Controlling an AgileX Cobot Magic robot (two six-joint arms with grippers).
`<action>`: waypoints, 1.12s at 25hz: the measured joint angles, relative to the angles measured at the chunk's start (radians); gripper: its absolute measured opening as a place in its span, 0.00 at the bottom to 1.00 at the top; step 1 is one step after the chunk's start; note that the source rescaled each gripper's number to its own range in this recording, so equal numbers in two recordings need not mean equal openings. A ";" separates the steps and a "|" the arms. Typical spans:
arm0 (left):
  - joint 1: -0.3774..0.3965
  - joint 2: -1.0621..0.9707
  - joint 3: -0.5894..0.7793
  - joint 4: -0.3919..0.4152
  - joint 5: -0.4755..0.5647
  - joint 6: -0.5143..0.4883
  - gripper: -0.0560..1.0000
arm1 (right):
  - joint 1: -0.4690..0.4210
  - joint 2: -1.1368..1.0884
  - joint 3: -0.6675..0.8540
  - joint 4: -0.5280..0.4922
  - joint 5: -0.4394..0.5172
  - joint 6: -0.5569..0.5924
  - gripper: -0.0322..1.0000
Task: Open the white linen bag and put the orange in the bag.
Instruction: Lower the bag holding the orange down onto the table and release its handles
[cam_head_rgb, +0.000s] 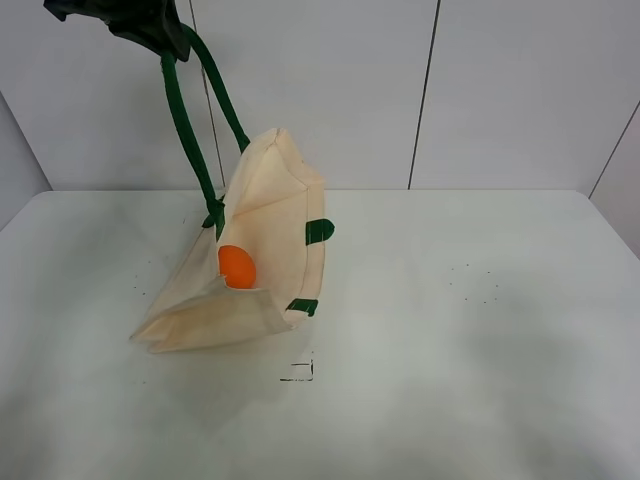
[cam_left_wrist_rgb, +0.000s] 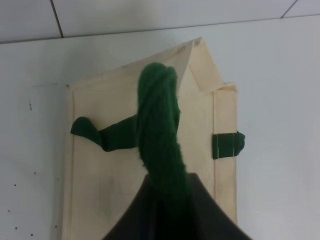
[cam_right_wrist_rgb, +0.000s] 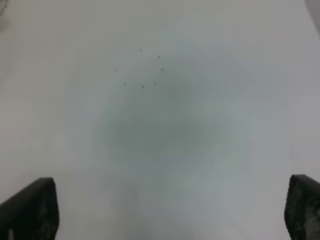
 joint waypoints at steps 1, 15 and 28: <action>0.000 0.000 0.000 0.000 0.000 0.000 0.05 | -0.001 -0.021 0.000 0.000 0.000 0.000 1.00; 0.000 0.021 0.130 -0.027 -0.007 0.000 0.05 | -0.001 -0.070 0.000 0.000 0.001 0.000 1.00; 0.000 0.307 0.225 -0.176 -0.129 0.073 0.42 | -0.001 -0.070 0.000 0.000 0.001 0.000 1.00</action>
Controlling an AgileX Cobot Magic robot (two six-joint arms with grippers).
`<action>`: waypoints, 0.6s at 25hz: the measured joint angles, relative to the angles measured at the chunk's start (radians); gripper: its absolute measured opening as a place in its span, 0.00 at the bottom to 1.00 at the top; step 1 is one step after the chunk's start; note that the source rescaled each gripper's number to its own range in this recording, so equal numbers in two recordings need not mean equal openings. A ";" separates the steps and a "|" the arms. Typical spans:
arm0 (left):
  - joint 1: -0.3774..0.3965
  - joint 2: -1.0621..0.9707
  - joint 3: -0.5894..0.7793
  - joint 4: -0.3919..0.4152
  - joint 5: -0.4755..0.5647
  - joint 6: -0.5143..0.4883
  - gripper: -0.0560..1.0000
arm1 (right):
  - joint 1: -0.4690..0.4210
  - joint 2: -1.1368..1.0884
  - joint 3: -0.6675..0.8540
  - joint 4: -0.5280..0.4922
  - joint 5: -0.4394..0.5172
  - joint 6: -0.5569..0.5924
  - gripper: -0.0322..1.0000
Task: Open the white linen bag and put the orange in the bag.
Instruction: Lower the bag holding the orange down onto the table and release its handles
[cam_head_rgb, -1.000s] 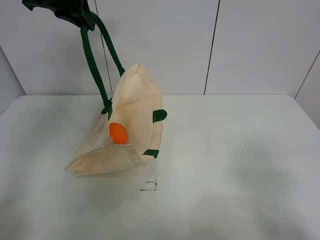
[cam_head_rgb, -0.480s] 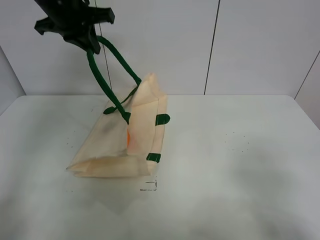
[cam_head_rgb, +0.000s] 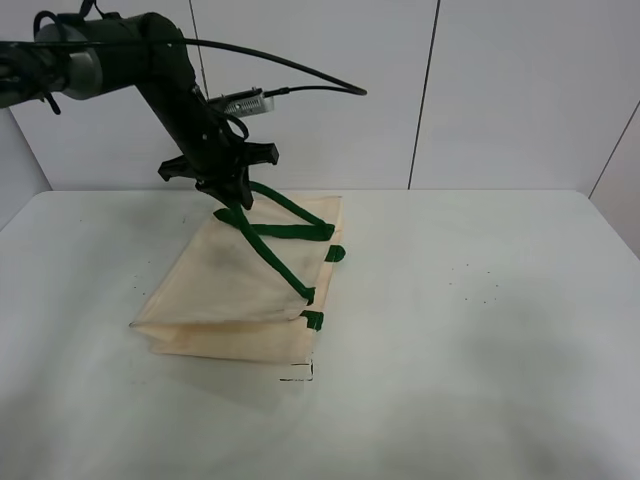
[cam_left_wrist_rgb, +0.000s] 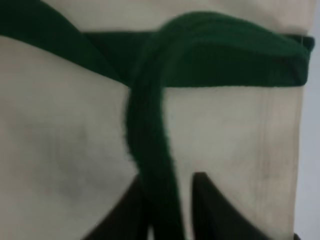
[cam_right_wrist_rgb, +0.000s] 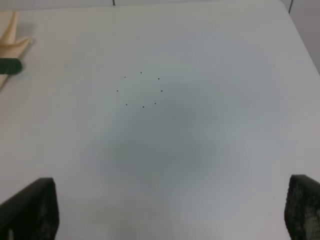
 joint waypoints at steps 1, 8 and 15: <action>0.000 0.002 0.000 0.000 0.000 0.003 0.57 | 0.000 0.000 0.000 0.000 0.000 0.000 1.00; 0.000 0.003 -0.003 0.017 0.004 0.005 0.97 | 0.000 0.000 0.000 0.000 0.000 0.000 1.00; 0.000 0.001 -0.104 0.164 0.123 -0.024 1.00 | 0.000 0.000 0.000 0.000 0.000 0.000 1.00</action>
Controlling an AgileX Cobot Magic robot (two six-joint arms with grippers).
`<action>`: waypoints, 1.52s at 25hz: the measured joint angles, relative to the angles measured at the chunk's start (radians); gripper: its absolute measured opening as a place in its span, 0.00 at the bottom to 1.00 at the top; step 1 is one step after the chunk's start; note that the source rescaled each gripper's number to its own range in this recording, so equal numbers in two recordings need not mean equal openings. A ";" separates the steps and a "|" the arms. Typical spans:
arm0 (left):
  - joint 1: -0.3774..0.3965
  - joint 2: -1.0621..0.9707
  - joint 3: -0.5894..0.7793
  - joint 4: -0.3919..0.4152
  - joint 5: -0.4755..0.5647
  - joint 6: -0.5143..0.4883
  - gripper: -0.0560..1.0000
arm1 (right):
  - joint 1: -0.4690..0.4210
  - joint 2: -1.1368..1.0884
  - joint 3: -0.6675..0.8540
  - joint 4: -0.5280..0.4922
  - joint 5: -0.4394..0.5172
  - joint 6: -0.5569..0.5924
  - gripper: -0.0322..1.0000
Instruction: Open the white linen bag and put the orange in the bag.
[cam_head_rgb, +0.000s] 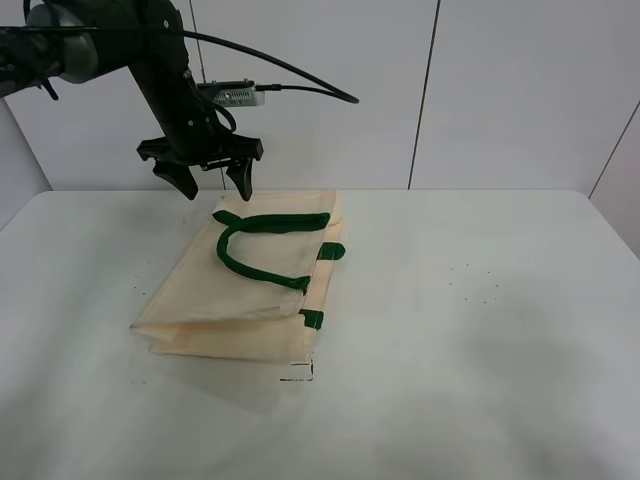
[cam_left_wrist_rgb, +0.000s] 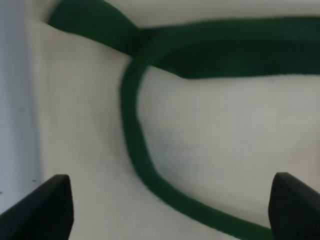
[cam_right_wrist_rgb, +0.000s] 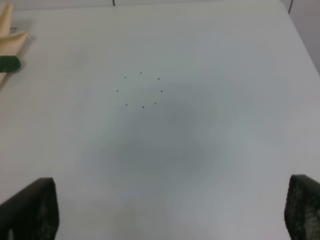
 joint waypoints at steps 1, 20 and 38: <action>0.001 -0.001 -0.007 0.013 0.000 -0.009 1.00 | 0.000 0.000 0.000 0.000 0.000 0.000 1.00; 0.299 0.007 -0.011 0.048 0.003 0.009 1.00 | 0.000 0.000 0.000 0.000 0.000 0.000 1.00; 0.298 -0.454 0.610 0.038 0.002 0.015 1.00 | 0.000 0.000 0.000 0.000 0.000 0.000 1.00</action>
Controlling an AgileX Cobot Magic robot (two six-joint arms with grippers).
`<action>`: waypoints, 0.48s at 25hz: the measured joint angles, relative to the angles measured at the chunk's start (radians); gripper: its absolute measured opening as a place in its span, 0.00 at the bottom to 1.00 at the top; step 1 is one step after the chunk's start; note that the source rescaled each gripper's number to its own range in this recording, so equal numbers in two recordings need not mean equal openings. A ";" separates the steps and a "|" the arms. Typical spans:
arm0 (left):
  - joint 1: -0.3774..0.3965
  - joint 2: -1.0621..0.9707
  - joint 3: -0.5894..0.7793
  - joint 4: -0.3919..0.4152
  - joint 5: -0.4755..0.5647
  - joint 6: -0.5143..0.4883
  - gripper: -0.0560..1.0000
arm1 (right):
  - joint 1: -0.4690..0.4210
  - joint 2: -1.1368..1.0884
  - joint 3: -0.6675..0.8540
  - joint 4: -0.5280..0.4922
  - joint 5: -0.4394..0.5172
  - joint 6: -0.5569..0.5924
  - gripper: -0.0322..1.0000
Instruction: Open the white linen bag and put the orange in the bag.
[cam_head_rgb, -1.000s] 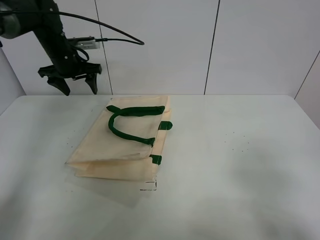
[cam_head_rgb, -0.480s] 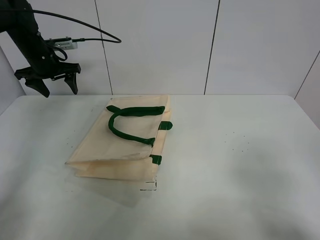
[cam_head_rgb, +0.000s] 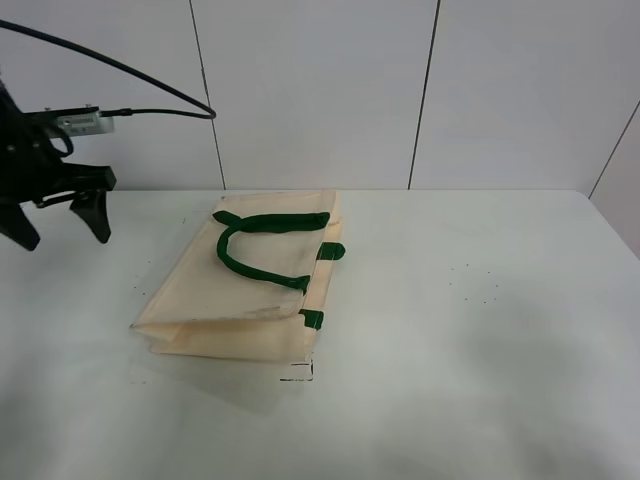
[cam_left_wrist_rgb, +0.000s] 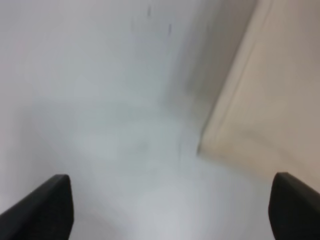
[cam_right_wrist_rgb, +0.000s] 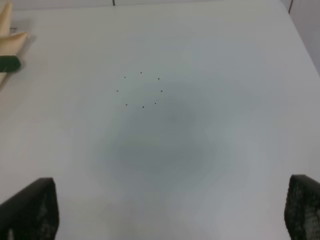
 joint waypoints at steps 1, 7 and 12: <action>0.000 -0.057 0.059 0.003 0.000 0.001 1.00 | 0.000 0.000 0.000 0.000 0.000 0.000 1.00; 0.000 -0.415 0.371 0.029 0.000 0.038 1.00 | 0.000 0.000 0.000 0.000 0.000 0.000 1.00; 0.000 -0.736 0.622 0.029 -0.002 0.065 1.00 | 0.000 0.000 0.000 0.000 0.000 0.000 1.00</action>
